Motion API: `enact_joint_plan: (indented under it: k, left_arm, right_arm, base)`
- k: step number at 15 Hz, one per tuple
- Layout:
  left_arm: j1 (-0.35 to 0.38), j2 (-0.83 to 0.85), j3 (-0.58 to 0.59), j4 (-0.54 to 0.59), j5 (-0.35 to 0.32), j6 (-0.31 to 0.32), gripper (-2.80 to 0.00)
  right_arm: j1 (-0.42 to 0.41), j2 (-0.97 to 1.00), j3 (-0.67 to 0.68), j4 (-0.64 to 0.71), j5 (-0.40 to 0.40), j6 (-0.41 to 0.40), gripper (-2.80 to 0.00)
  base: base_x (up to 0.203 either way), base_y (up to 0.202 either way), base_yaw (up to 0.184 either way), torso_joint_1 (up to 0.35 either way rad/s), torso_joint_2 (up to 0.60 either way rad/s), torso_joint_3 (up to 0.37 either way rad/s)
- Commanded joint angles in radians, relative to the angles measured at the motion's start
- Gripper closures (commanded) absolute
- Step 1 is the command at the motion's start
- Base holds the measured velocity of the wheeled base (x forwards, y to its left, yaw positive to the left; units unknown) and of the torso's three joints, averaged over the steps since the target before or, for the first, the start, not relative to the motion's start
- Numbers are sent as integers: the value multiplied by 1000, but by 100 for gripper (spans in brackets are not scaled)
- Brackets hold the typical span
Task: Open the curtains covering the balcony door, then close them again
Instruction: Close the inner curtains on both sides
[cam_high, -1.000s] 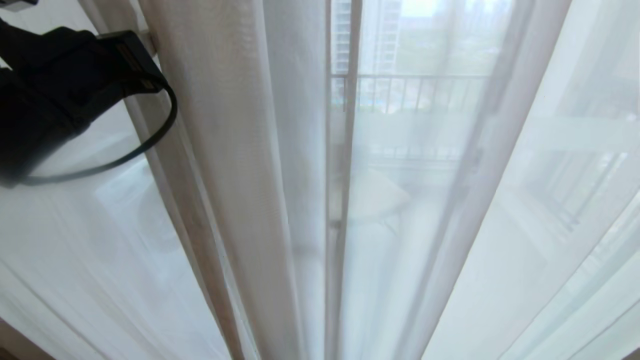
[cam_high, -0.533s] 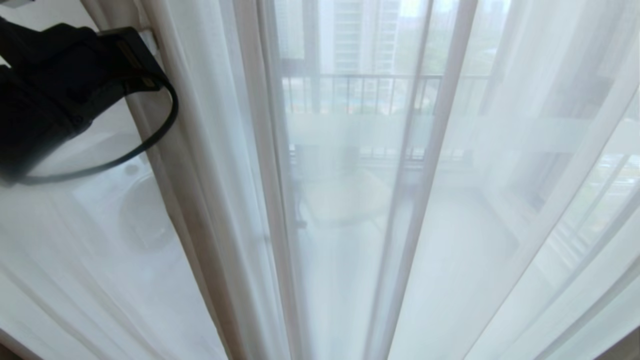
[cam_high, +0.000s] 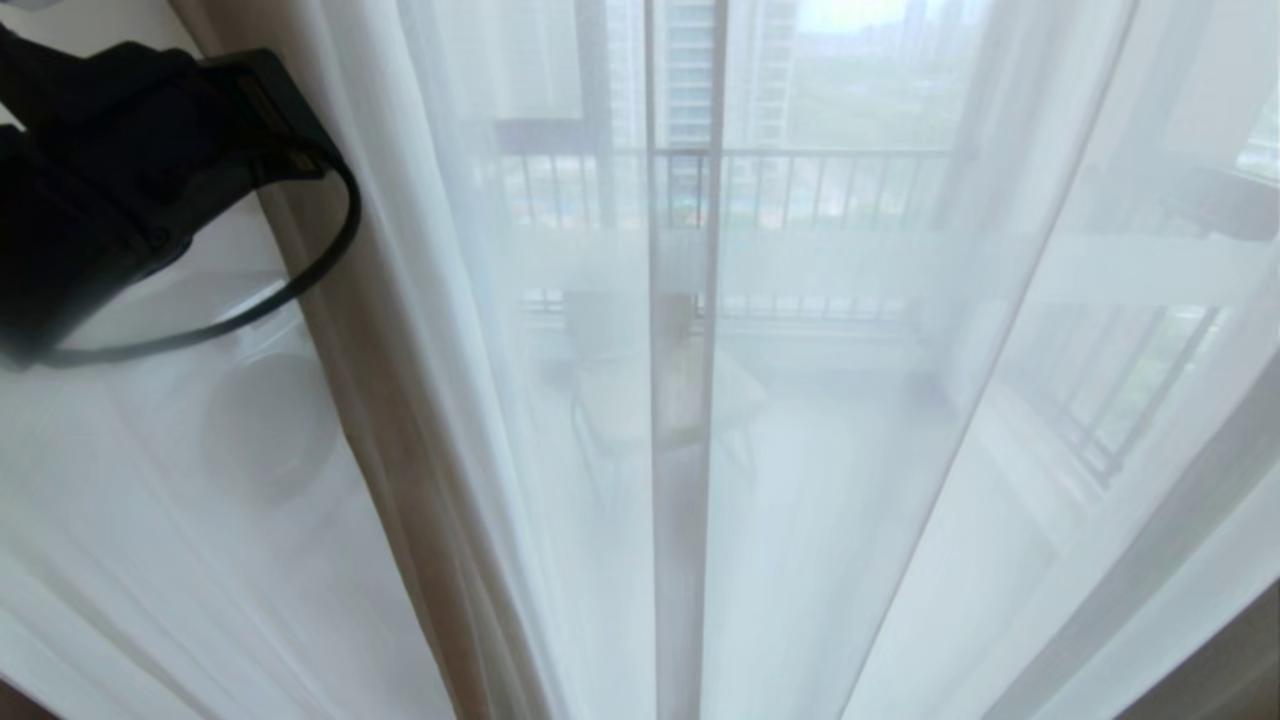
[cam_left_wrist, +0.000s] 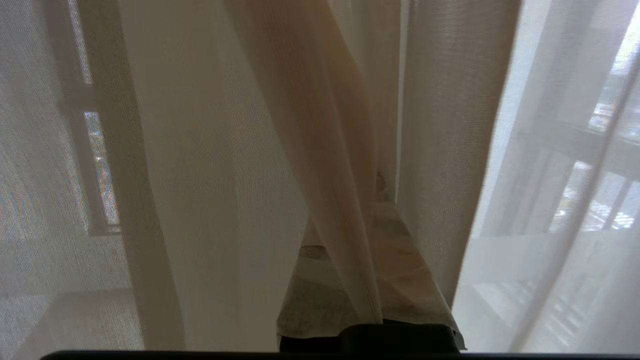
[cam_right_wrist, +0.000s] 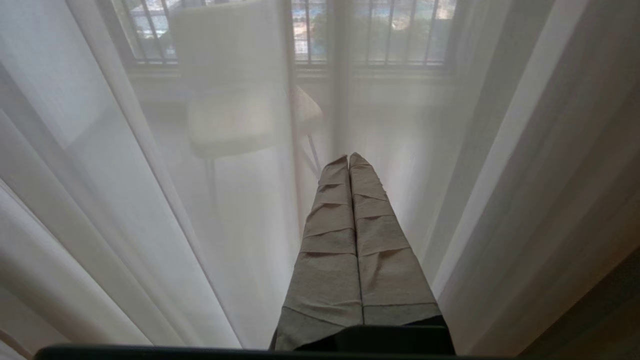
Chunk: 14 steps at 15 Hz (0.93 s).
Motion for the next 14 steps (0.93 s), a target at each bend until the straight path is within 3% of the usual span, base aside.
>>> enact_joint_plan:
  k: [1, 6, 14]
  left_arm:
    - [-10, 3, 0, -6, 1, -1, 0]
    - [-10, 5, -2, -7, 0, -1, 0]
    - [-2, 37, -69, -6, 1, -3, 0]
  right_arm:
    - [0, 1, 0, 0, 0, 0, 0]
    - [0, 1, 0, 0, 0, 0, 0]
    - [0, 1, 0, 0, 0, 0, 0]
  base:
    - [0, -186, 6, 3, 2, 2]
    - [0, -180, 1, 2, 3, 4]
    - [0, -8, -1, 0, 1, 1]
